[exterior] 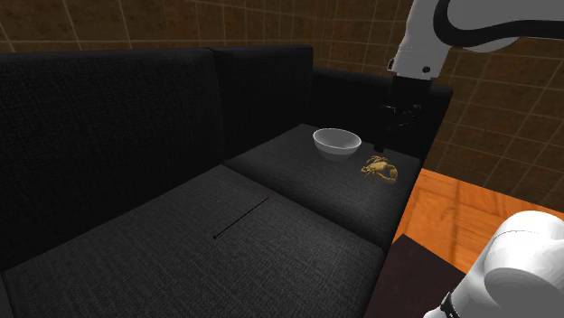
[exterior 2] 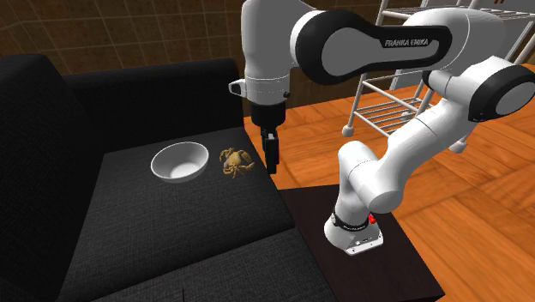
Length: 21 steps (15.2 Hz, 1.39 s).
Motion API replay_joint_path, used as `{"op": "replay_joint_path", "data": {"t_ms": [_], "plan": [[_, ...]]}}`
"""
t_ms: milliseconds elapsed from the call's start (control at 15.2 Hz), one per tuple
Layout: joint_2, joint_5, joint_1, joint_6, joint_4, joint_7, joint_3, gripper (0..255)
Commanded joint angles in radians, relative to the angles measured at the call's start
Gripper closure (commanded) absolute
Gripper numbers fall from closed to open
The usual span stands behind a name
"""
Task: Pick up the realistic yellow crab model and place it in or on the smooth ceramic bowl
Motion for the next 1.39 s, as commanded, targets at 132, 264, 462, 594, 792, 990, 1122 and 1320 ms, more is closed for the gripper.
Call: {"op": "replay_joint_path", "data": {"t_ms": [132, 264, 462, 594, 792, 990, 1122, 1320], "plan": [[-0.018, -0.022, -0.012, 0.058, -0.059, -0.046, -0.036, 0], [-0.030, -0.043, -0.025, 0.119, -0.113, -0.091, -0.074, 0], [-0.033, -0.075, -0.046, 0.213, -0.183, -0.161, -0.133, 0], [-0.025, -0.095, -0.060, 0.279, -0.223, -0.208, -0.175, 0], [0.003, -0.121, -0.079, 0.383, -0.271, -0.280, -0.243, 0], [0.052, -0.140, -0.092, 0.491, -0.304, -0.357, -0.316, 0], [0.095, -0.146, -0.094, 0.565, -0.317, -0.410, -0.367, 0], [0.176, -0.140, -0.086, 0.676, -0.324, -0.499, -0.451, 0]]}}
